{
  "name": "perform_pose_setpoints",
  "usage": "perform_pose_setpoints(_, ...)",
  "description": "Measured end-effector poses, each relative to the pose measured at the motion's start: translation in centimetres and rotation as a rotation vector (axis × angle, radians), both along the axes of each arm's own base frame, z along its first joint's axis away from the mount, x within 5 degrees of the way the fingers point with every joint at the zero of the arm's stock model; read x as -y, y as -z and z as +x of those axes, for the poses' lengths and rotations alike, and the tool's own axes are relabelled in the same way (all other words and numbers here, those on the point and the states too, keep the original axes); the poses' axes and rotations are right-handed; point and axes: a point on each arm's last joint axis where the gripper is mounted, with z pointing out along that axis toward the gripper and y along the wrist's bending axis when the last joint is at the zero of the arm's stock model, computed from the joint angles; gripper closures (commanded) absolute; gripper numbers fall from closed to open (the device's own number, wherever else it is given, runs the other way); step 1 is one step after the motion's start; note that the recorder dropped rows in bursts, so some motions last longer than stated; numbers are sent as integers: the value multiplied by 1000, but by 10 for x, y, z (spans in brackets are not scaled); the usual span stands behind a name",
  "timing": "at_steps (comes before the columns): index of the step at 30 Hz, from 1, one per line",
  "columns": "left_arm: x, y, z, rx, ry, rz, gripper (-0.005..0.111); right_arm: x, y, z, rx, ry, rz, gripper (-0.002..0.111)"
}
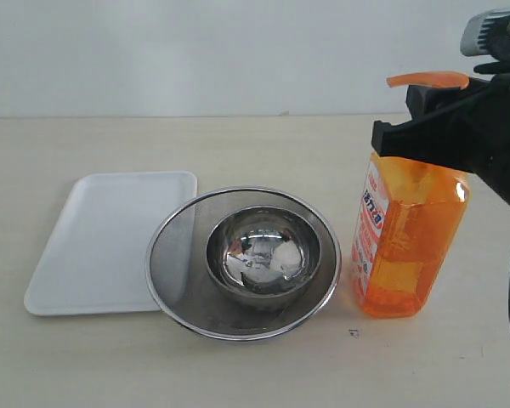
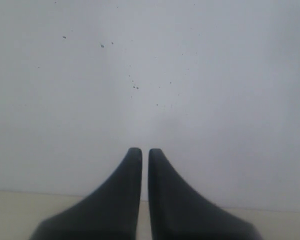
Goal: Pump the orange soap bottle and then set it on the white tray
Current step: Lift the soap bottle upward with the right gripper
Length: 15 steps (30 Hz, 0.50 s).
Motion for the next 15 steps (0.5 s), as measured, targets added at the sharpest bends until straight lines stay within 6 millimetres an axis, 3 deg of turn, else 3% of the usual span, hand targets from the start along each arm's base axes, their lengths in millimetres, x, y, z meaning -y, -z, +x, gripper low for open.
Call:
perform_pose_setpoints(7,0,0,0,0,0,0,102,-1,-1,0,8,-8,-9,68)
perform_pose_setpoints(13,0,0,0,0,0,0,102,-1,-1,0,14,-11,-7,109)
perform_pose_setpoints(15,0,0,0,0,0,0,102,-1,-1,0,12,-13,0,108)
